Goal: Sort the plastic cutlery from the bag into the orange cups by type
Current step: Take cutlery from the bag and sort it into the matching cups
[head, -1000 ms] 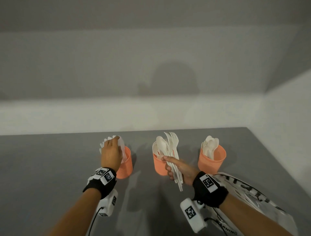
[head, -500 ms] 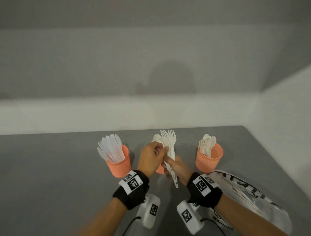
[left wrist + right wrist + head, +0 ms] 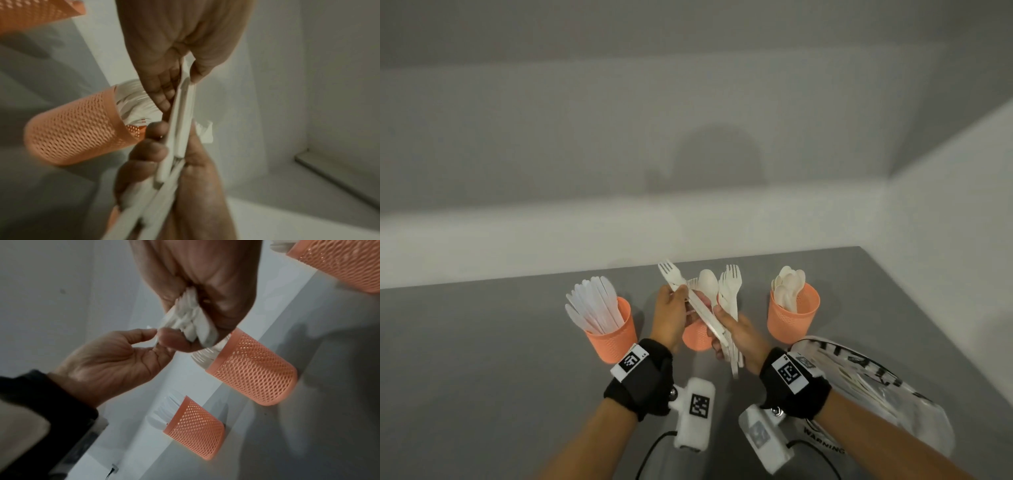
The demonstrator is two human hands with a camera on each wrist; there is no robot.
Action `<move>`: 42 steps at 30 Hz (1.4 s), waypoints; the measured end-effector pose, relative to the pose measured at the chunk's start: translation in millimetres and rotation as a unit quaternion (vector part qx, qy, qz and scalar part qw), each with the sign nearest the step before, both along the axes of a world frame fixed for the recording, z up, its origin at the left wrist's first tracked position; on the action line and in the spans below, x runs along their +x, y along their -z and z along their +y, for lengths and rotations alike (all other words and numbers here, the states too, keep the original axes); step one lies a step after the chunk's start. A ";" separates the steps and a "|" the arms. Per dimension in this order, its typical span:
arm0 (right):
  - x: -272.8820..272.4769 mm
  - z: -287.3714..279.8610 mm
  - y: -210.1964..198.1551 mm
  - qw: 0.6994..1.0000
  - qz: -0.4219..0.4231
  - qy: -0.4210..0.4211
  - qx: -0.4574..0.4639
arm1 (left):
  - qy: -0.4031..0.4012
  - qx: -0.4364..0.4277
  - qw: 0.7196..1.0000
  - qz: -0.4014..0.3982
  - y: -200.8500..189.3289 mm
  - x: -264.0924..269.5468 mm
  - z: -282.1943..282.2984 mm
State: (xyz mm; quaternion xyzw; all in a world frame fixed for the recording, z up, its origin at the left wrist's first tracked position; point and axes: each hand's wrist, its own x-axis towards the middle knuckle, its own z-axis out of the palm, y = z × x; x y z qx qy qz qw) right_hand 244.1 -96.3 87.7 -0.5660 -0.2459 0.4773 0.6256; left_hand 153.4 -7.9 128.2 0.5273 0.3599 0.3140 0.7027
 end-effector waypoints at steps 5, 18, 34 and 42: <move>1.0 1.9 7.6 0.990 -0.130 0.040 -0.027 | -0.039 -0.133 0.989 -0.054 -10.2 -5.0 10.5; 0.0 10.0 19.1 0.899 -0.413 0.101 -0.103 | -0.004 0.013 0.997 0.077 5.8 16.6 -39.8; -7.6 8.4 10.2 0.988 -0.139 0.064 0.025 | -0.026 -0.031 0.998 0.057 17.4 19.5 -29.2; -2.0 14.8 20.9 0.973 -0.215 0.077 0.025 | -0.059 -0.026 0.997 0.053 21.2 21.0 -27.7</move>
